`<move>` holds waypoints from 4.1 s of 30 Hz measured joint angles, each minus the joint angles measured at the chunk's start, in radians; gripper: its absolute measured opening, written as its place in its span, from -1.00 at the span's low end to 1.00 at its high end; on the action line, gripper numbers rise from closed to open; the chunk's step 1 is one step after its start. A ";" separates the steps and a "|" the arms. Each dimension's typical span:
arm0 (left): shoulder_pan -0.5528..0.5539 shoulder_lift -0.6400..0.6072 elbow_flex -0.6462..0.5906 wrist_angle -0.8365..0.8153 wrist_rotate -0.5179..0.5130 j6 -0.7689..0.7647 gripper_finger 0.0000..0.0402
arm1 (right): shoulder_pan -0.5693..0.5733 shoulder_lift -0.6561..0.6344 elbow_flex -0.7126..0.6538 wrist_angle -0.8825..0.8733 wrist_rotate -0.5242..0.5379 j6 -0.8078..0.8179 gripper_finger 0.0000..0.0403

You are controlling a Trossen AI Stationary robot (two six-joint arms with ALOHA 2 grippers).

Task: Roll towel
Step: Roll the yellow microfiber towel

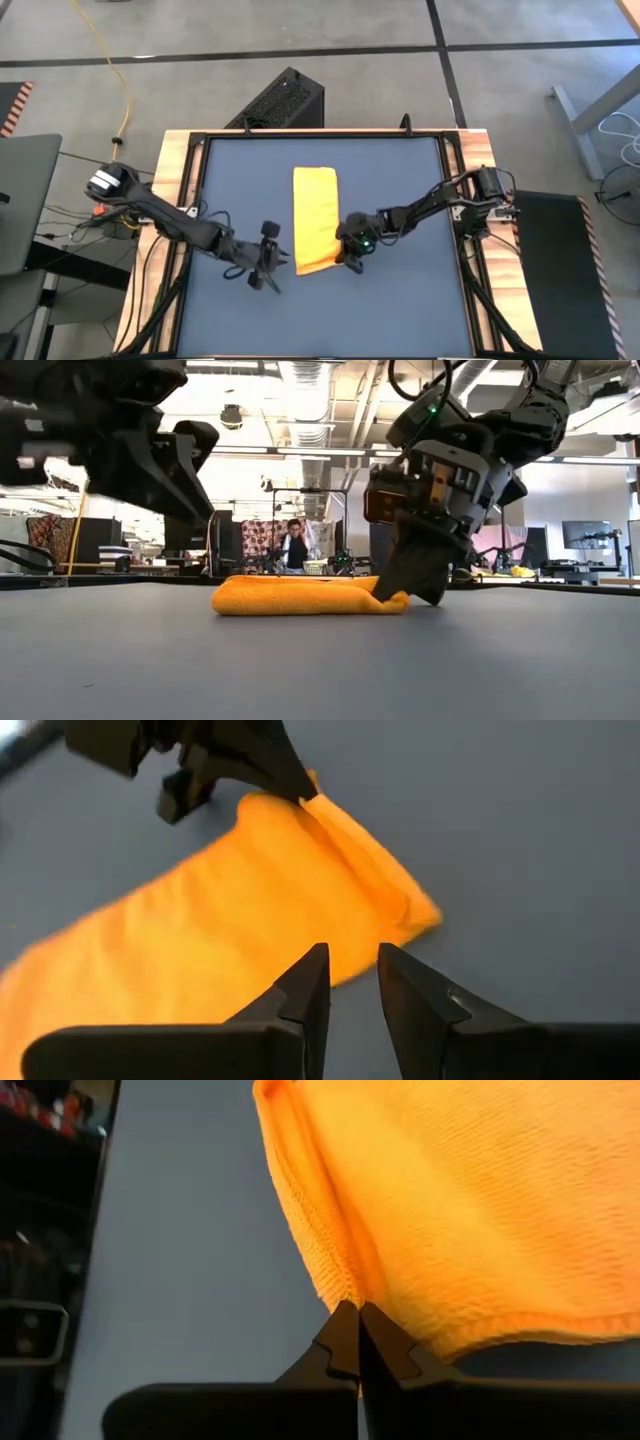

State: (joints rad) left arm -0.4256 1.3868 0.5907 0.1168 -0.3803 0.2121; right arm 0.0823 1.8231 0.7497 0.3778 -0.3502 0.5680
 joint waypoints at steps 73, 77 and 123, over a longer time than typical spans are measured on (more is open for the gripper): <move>-0.165 0.374 0.238 -0.068 -0.261 0.694 -0.67 | 0.000 -0.001 0.001 0.002 -0.070 0.128 -0.92; -0.163 0.374 0.238 -0.072 -0.231 0.686 -0.67 | 0.000 -0.001 0.001 0.002 -0.069 0.139 -0.92; -0.085 0.382 0.175 0.025 -0.049 0.658 -0.67 | 0.003 -0.005 0.000 0.006 -0.097 0.195 -0.67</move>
State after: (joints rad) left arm -0.5109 1.7687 0.7662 0.1423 -0.4294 0.8700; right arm 0.0849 1.8183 0.7500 0.3837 -0.4475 0.7633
